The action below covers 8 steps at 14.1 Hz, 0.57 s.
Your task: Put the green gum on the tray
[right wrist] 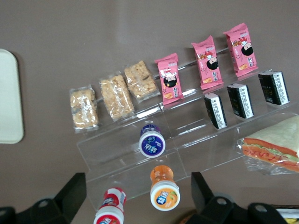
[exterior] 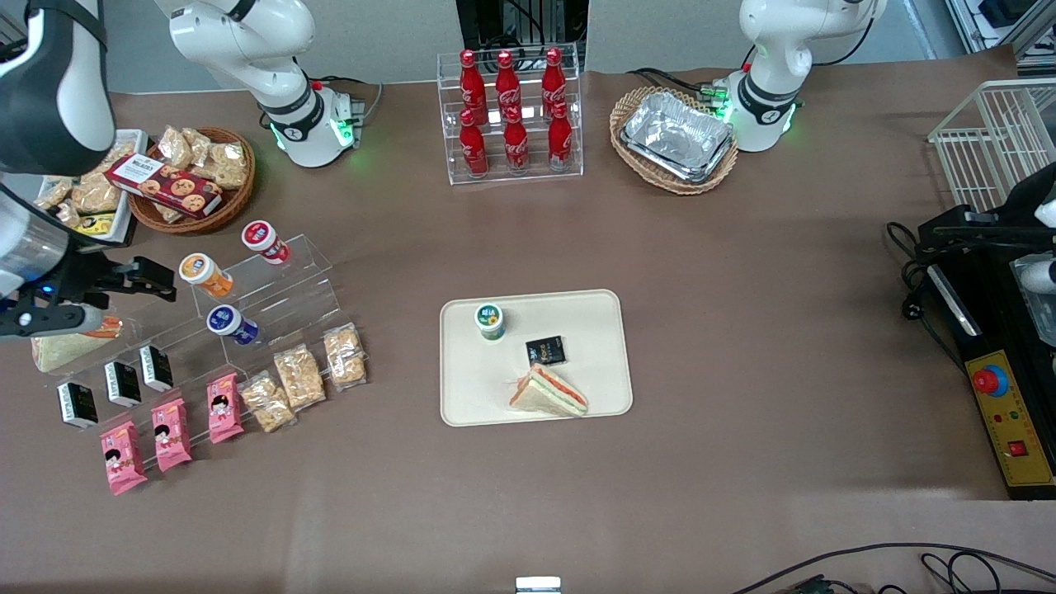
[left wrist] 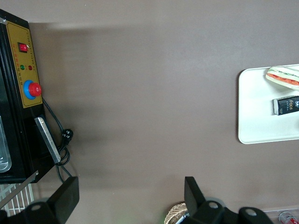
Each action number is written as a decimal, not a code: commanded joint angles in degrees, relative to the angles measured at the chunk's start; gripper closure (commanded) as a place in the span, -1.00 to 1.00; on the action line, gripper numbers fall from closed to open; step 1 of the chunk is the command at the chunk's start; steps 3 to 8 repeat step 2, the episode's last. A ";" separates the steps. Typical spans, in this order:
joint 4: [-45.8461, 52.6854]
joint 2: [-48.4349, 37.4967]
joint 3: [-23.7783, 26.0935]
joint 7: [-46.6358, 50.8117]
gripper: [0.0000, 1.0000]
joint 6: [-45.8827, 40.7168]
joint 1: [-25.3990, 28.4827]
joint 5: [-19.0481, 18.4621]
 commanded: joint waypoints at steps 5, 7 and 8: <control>1.24 -0.11 -1.85 -0.68 -1.00 -1.60 0.60 2.52; 1.24 -0.11 -1.85 -0.68 -1.00 -1.60 0.60 2.52; 1.24 -0.11 -1.85 -0.68 -1.00 -1.60 0.60 2.52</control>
